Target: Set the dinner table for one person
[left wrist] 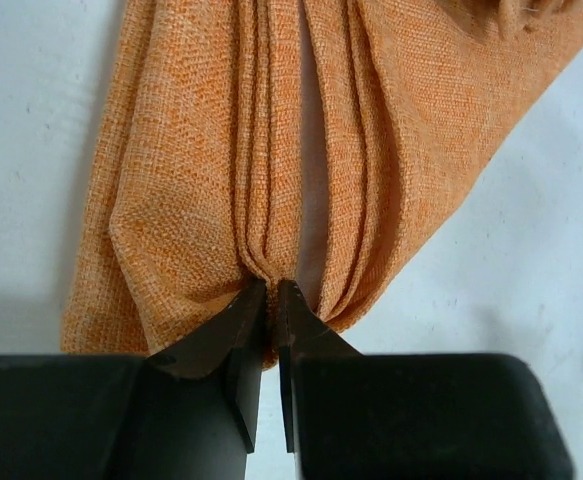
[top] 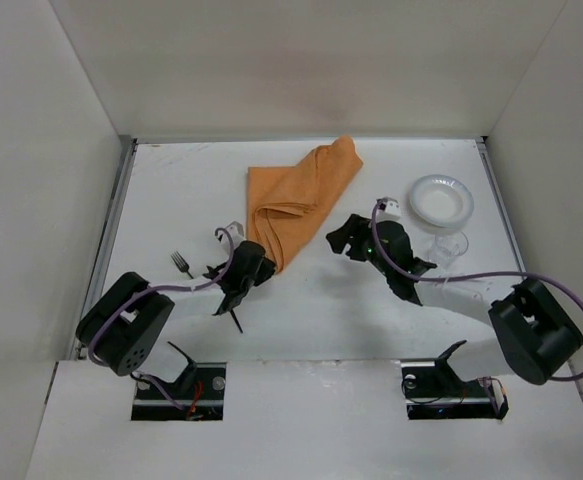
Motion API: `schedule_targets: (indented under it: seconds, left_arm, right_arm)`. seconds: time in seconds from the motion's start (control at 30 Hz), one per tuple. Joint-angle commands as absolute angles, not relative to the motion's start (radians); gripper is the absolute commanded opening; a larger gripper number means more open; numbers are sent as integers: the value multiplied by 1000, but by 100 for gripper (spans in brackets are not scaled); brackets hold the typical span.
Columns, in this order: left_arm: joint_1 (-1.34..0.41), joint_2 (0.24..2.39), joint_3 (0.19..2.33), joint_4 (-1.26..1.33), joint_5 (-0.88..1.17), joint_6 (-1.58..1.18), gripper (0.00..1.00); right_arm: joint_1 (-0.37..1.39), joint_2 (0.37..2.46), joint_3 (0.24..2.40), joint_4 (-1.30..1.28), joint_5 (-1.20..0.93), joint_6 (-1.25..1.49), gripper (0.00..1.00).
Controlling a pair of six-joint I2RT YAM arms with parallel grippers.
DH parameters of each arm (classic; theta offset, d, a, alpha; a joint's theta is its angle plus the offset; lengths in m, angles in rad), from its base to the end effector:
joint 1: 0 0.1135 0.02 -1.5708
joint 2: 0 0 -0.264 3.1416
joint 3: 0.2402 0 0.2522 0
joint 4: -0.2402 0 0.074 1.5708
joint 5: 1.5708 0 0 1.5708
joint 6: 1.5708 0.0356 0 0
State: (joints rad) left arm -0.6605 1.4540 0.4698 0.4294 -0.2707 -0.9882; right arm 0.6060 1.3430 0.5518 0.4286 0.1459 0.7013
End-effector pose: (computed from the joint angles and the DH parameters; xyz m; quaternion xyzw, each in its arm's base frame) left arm 0.2166 -0.1562 0.1479 -0.2060 0.8434 -0.2738 0.4138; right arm 0.2309 0.1537 0.1999 0.0805 0.8179 0.2969 0.4862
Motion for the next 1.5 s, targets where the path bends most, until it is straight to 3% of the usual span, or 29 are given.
schedule_targets:
  seconds: [0.0,0.33,0.73,0.93,1.0,1.1,1.17,1.47]
  left_arm:
    - [-673,1425,408,341,-224,-968,6]
    - [-683,1292,308,359,-181,-908,6]
    - [-748,1299,235,442,-107,-911,6]
    - [-725,1298,216,462,-91,-908,6]
    - [-719,1299,215,462,-91,-902,6]
    - [-708,1304,218,454,-72,-900,6]
    - [-702,1298,212,456,-66,-900,6]
    - [-686,1230,164,414,-48,-910,6]
  right_arm:
    - [630,1414,681,456,155,709,77]
    - [585,1802,1106,249,141,713,75]
    - [600,1950,1259,86,153,750,69]
    - [616,1948,1282,58,150,732,51]
    - [619,1944,1288,51,164,716,52]
    - [619,1982,1330,11,166,722,63]
    - [608,2002,1353,-20,158,729,61]
    - [613,2002,1414,-158,132,727,65]
